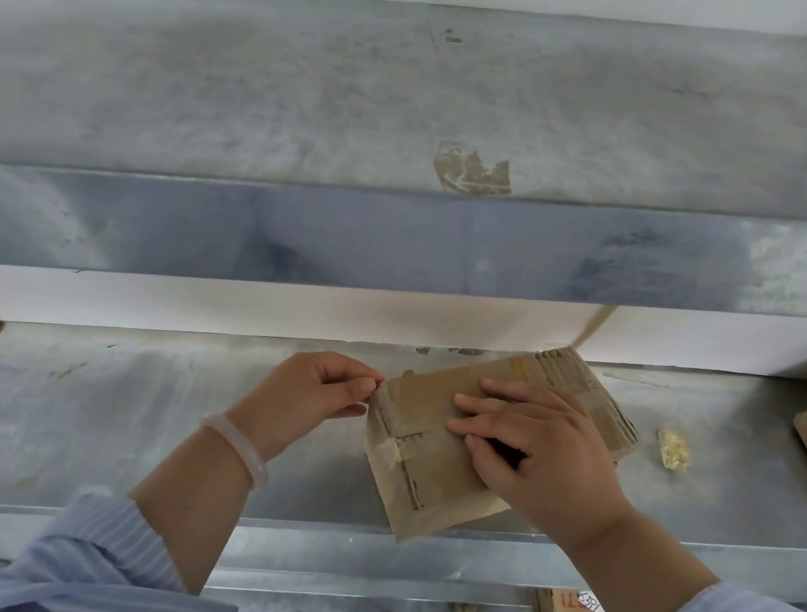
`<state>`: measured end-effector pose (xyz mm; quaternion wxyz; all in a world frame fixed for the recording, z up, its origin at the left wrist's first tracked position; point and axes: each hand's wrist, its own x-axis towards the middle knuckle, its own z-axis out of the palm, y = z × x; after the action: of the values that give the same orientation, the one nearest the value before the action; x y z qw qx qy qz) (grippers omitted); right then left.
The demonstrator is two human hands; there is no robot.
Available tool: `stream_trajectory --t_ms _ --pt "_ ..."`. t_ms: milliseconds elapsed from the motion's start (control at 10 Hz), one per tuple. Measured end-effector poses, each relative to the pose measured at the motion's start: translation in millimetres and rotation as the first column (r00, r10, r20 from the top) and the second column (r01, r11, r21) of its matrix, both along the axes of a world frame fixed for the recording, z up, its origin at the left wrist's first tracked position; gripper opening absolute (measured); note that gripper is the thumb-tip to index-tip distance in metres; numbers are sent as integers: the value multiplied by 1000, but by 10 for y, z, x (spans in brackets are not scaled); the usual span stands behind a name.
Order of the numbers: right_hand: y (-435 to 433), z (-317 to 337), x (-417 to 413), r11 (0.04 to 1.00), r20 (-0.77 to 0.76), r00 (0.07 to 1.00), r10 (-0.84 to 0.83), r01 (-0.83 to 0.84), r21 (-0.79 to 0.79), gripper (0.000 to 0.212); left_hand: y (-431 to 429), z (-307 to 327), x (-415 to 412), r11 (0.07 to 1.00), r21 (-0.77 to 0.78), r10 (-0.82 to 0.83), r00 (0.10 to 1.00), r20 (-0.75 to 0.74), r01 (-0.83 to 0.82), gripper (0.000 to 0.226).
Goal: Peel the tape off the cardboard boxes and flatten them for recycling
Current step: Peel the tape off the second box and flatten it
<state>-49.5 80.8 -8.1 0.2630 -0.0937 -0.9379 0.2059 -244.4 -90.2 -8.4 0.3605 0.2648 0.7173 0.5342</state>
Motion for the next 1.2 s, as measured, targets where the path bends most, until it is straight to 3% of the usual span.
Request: stream_trajectory --t_ms 300,700,900,1000,1200 --pt "12 -1 5 1000 -5 1000 26 -26 5 19 70 82 -50 978 -88 -189 982 -3 188 30" --pt "14 38 42 998 15 998 67 -67 11 19 -2 47 16 999 -36 -35 993 -111 31 8" --pt "11 48 40 998 28 997 67 -68 12 20 94 154 -15 971 -223 -152 936 -318 82 17" --pt "12 43 41 998 26 998 65 -65 -1 19 123 155 12 951 -283 -217 919 -330 123 20" --pt "16 39 42 998 37 998 58 -58 -11 19 56 134 61 979 -172 -154 945 -288 107 17"
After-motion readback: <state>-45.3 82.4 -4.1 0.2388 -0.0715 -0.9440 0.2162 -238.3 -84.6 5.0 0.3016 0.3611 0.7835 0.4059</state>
